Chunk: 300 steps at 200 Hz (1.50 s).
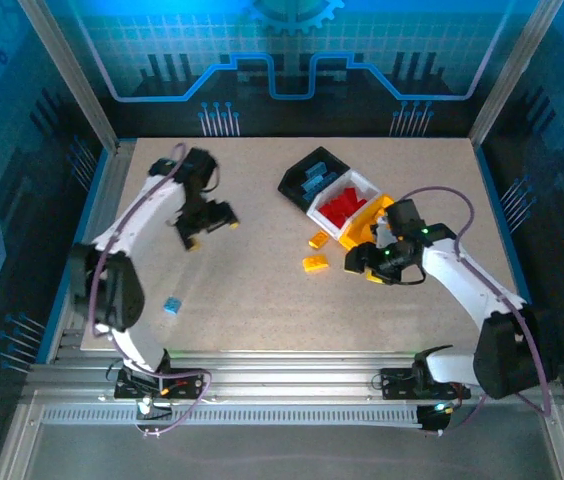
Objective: Sort the legos into containers by color
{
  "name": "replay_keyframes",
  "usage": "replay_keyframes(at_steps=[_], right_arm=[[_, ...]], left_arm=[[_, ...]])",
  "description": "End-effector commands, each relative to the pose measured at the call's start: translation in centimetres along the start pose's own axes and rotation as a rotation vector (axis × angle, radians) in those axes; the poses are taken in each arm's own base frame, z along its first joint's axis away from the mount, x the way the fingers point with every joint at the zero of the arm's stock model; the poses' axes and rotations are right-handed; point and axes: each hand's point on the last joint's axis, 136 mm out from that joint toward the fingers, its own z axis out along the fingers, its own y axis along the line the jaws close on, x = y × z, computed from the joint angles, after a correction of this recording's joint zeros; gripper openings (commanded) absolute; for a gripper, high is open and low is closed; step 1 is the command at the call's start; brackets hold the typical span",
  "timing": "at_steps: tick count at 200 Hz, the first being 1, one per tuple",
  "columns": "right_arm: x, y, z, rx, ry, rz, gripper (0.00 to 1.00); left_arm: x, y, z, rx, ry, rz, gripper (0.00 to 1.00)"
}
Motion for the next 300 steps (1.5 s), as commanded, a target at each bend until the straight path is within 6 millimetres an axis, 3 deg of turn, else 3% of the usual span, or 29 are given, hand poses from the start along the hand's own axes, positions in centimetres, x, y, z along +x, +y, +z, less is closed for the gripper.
replay_keyframes(at_steps=[1, 32, 89, 185, 208, 252, 300], right_arm=[[0.0, 1.6, 1.8, -0.036, 0.021, -0.043, 0.66], [0.6, 2.8, 3.0, -0.034, 0.054, -0.088, 0.66], [1.7, 2.3, 2.9, -0.006, 0.072, -0.122, 0.66], [2.6, 1.2, 3.4, 0.009, 0.1, -0.113, 0.66], [2.6, 1.1, 3.5, 0.01, 0.105, -0.113, 0.66], [2.6, 1.4, 3.3, 0.003, 0.109, -0.108, 0.65], [3.1, 1.3, 2.8, 0.007, 0.11, -0.103, 0.65]], left_arm=[[1.6, 6.2, 1.8, -0.087, 0.032, -0.198, 0.93], [2.4, 9.2, 3.5, -0.063, 0.017, -0.407, 0.93], [3.3, 11.4, 6.8, -0.127, 0.063, -0.563, 0.91], [5.5, 15.3, 7.7, -0.209, 0.092, -0.654, 0.92], [6.0, 15.9, 8.2, -0.21, 0.098, -0.665, 0.91], [5.0, 15.7, 9.9, -0.204, 0.112, -0.664, 0.89], [4.8, 16.2, 10.9, -0.214, 0.106, -0.674, 0.74]])
